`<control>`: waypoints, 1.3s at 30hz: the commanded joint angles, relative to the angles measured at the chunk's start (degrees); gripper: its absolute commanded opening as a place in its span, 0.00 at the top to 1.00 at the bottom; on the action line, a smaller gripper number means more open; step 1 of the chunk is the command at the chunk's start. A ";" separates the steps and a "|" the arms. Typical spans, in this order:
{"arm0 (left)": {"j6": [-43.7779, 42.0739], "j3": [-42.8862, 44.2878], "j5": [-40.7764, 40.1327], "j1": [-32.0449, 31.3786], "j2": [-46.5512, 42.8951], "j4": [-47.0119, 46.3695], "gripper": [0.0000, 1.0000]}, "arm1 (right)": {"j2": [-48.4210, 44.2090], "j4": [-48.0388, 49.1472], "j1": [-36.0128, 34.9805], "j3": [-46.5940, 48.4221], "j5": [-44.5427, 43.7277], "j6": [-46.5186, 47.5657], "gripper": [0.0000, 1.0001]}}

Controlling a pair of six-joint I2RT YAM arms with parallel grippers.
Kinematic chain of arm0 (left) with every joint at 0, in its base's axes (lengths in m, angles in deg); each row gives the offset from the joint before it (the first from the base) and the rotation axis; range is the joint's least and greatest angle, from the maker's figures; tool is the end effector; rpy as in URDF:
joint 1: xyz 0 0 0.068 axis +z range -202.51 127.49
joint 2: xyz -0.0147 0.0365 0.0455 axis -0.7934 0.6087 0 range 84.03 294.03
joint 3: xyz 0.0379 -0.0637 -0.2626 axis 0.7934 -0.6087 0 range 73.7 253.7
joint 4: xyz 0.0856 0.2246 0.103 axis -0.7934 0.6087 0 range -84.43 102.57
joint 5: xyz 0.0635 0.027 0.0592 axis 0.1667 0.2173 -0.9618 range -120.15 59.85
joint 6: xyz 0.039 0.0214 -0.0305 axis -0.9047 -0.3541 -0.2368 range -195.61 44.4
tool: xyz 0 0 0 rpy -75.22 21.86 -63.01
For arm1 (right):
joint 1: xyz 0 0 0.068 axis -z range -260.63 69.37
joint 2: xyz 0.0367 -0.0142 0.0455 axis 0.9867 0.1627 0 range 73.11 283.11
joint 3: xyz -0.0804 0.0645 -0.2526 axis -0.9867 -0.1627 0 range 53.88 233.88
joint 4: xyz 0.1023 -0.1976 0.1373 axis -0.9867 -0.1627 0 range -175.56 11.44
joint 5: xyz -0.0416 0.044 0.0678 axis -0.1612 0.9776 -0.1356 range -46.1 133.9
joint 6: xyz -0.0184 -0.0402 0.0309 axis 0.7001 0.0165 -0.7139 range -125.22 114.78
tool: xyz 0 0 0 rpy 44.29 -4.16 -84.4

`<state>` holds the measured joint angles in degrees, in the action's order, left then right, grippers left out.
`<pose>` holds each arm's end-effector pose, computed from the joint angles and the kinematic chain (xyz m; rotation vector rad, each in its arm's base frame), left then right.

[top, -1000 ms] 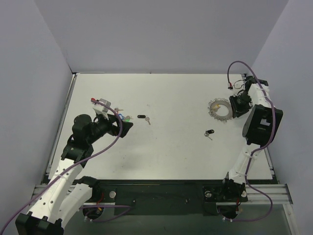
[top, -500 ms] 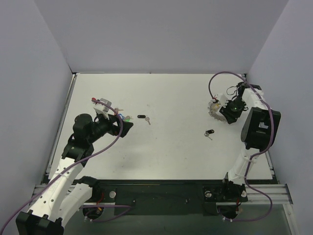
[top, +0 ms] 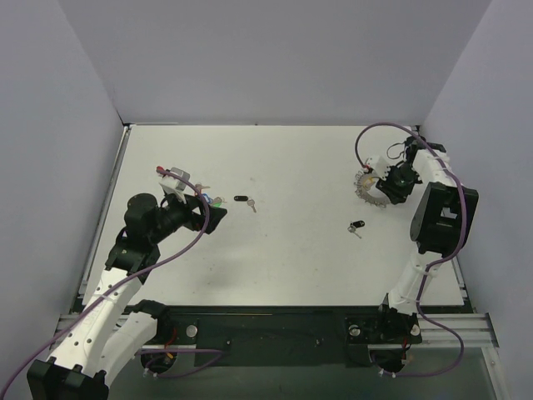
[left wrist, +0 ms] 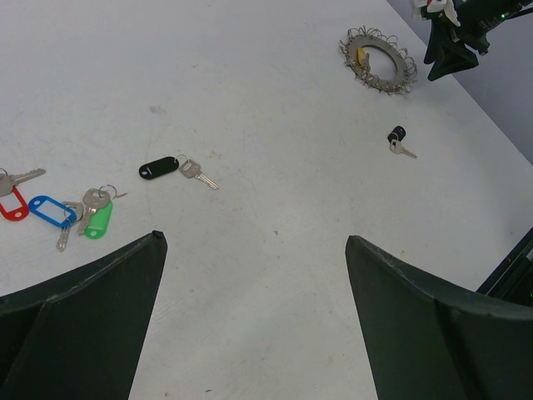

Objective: Put the keys on the keyring

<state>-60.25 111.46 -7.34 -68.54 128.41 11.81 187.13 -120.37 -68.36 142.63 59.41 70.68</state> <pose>0.1747 -0.0647 0.3058 0.3030 1.8151 -0.7447 0.4093 -0.0794 0.2045 -1.4684 2.2276 -0.1152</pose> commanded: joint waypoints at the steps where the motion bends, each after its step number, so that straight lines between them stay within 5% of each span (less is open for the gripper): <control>1: -0.85 2.67 0.48 0.39 -0.17 -1.23 0.00 | -0.19 -0.56 -0.50 0.11 -1.27 -1.63 0.66; 12: -0.77 2.58 0.48 0.56 0.00 -1.23 0.00 | -0.29 -0.21 0.91 0.36 0.57 -7.42 0.67; 23: -0.76 2.67 0.48 0.56 0.01 -1.23 0.00 | 6.13 0.23 2.58 11.17 -1.27 -37.38 0.74; 39: -0.76 2.58 0.66 0.65 0.18 -1.23 0.00 | 13.07 -3.46 3.20 17.16 -4.25 -44.70 0.81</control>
<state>-60.25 111.46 -7.32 -68.17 128.67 11.81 199.89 -120.37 -65.65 157.25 56.83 27.80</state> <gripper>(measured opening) 0.999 0.192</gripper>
